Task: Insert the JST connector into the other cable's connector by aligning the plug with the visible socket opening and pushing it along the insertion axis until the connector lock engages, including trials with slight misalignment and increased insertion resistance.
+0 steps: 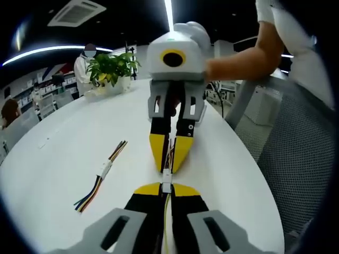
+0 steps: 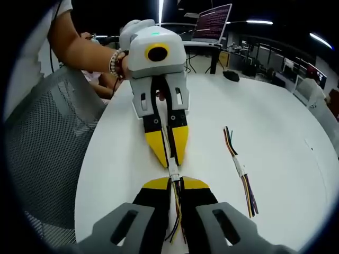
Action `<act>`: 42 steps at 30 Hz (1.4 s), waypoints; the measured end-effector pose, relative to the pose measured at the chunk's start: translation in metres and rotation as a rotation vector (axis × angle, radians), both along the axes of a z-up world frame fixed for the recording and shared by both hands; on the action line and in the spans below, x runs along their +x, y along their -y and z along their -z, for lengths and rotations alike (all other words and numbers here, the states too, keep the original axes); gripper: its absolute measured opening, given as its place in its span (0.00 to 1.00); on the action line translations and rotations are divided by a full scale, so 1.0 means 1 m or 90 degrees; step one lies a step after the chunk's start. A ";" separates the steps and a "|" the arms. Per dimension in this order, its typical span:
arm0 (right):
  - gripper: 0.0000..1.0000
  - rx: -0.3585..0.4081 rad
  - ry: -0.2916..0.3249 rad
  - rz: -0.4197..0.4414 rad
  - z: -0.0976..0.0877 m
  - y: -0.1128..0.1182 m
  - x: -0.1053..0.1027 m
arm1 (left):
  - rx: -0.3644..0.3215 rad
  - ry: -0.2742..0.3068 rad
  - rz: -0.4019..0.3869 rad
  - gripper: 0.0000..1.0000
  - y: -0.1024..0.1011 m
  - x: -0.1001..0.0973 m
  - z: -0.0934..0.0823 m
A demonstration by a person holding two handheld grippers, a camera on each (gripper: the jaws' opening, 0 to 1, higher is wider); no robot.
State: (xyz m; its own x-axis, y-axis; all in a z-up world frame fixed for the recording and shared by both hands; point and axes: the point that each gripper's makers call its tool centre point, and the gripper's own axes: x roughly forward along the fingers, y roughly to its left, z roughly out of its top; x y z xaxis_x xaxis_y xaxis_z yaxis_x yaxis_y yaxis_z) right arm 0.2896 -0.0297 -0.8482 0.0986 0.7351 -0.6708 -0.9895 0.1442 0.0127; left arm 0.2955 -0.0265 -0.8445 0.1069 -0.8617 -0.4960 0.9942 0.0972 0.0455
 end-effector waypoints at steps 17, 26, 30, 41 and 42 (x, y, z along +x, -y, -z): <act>0.03 0.055 -0.006 0.021 -0.015 0.001 0.007 | -0.042 -0.001 -0.017 0.00 0.000 0.007 -0.016; 0.03 0.094 -0.008 0.060 -0.026 0.009 0.018 | -0.073 -0.024 -0.060 0.02 -0.001 0.014 -0.027; 0.03 0.108 -0.010 0.071 -0.032 0.012 0.020 | -0.071 -0.027 -0.066 0.04 -0.004 0.014 -0.025; 0.03 0.135 -0.014 0.068 -0.038 0.003 0.019 | -0.079 -0.009 -0.064 0.00 -0.006 0.015 -0.028; 0.03 0.139 -0.021 0.071 -0.038 0.003 0.019 | -0.079 -0.008 -0.062 0.00 -0.007 0.014 -0.028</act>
State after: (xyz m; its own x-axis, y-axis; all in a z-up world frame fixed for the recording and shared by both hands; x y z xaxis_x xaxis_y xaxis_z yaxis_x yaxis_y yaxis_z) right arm 0.3084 -0.0326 -0.8098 0.1687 0.8485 -0.5016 -0.9660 0.2435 0.0871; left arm 0.3097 -0.0200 -0.8162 0.1876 -0.9024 -0.3879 0.9802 0.1973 0.0152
